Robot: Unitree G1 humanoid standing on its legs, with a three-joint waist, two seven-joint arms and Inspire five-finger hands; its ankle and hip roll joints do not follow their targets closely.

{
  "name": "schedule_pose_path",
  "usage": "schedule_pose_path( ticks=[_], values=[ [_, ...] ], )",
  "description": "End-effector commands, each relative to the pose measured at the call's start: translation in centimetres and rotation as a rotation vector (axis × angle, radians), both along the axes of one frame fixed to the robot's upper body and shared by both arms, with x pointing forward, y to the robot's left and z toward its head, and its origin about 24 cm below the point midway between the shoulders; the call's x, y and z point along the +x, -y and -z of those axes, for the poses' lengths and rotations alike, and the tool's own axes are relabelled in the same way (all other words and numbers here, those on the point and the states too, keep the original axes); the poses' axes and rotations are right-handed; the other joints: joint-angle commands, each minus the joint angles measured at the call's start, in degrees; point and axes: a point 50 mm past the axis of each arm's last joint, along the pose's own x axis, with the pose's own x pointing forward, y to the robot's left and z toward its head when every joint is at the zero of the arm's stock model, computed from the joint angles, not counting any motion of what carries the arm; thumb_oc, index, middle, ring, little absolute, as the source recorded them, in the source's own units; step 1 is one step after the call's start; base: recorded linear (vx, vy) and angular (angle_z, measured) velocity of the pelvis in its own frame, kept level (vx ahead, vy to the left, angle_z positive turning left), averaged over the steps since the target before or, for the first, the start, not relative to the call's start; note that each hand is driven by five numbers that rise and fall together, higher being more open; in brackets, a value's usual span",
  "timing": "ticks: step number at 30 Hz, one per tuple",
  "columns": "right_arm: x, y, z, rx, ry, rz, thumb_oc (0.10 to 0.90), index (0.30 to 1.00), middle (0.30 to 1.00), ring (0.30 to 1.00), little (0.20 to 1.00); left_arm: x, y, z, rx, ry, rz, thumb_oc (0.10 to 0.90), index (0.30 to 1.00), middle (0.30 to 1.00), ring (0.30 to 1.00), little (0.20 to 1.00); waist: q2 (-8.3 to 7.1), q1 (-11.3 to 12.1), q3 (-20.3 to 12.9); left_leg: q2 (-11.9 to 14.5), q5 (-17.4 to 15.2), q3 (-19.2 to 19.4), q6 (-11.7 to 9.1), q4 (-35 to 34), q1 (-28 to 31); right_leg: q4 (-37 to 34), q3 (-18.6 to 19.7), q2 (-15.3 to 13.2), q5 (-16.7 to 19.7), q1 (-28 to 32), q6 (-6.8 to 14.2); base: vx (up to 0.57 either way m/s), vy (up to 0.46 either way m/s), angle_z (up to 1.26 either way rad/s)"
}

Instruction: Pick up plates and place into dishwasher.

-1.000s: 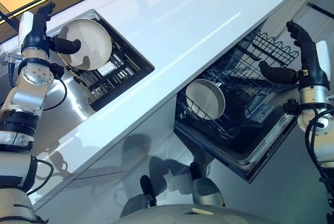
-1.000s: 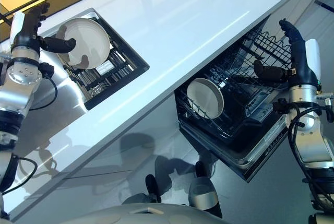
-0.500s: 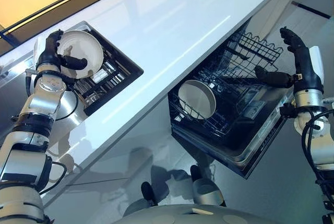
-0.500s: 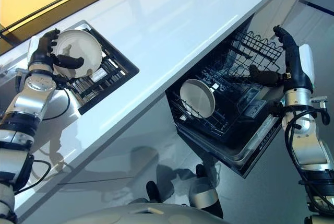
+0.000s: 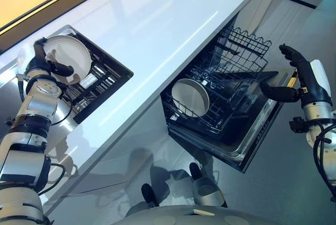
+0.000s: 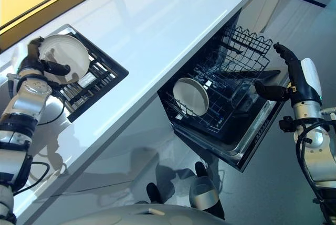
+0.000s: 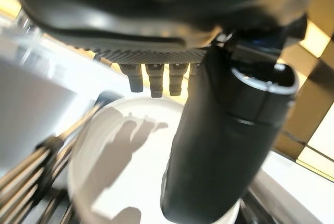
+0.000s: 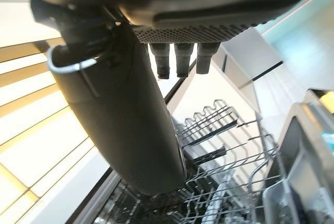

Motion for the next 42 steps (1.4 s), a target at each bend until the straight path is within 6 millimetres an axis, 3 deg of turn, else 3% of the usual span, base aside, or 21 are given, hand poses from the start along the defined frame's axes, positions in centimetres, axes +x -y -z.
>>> schedule_pose_path(
  ticks=[1,11,19,29,38,42],
  values=[
    [-0.4,-0.7,-5.4,-0.124,0.23,-0.062,0.8,0.9,0.9,0.9,0.9,-2.4,-3.6,-8.6,0.274,0.224,-0.188,0.8,0.9,0.9,0.9,0.9,-1.0,0.96,-7.67,0.97,-2.12,-0.3,-0.08,0.16,-0.01,0.9,-0.27,1.51,-1.61,0.89,2.14,0.05,-0.022,0.0],
    [0.0,-0.8,-5.1,-0.142,0.195,-0.058,0.8,0.9,0.9,0.9,0.9,-3.5,-4.5,-9.5,0.363,0.201,-0.237,0.8,0.9,0.9,0.9,0.9,-0.22,1.57,-7.68,0.78,-2.32,-0.89,-0.38,0.16,0.31,0.88,-0.78,1.31,-1.73,1.13,2.06,0.03,0.0,0.01],
    [-0.1,-0.8,-5.3,-0.159,0.188,-0.057,0.8,0.9,0.9,0.9,0.9,-2.8,-4.1,-7.1,0.162,0.155,-0.192,0.8,0.9,0.9,0.9,0.9,-0.18,1.44,-7.02,0.81,-2.26,-0.96,-0.42,0.16,0.17,0.9,-0.7,1.4,-1.63,0.7,2.17,0.0,0.0,0.0],
    [0.2,-1.0,-5.7,-0.202,0.173,-0.059,0.8,0.9,0.9,0.9,0.9,-2.0,-3.4,-6.9,0.046,0.207,-0.165,0.8,0.9,0.9,0.9,0.9,-0.35,0.07,-4.18,1.05,-1.69,-0.04,-0.34,0.16,-1.29,1.82,0.38,1.66,-1.34,-1.83,2.09,0.01,0.028,-0.02],
    [1.2,-1.0,-7.1,-0.233,0.209,-0.043,0.8,0.9,0.9,0.9,0.9,-1.7,-3.5,-9.1,0.026,0.3,-0.215,0.8,0.9,0.9,0.9,0.9,-1.79,-1.28,1.09,1.09,-1.04,0.69,-0.36,0.16,-4.56,2.86,1.71,1.82,-0.85,-6.07,1.93,-0.04,0.077,-0.09],
    [1.4,-1.0,-8.2,-0.236,0.252,-0.027,0.8,0.9,0.9,0.9,0.9,-2.1,-4.1,-11.7,0.033,0.361,-0.263,0.8,0.9,0.9,0.9,0.9,-3.02,-1.67,3.95,0.91,-0.68,1.21,-0.3,0.16,-6.9,2.89,2.32,1.6,-0.06,-8.53,2.24,-0.08,0.061,-0.03]
  ],
)
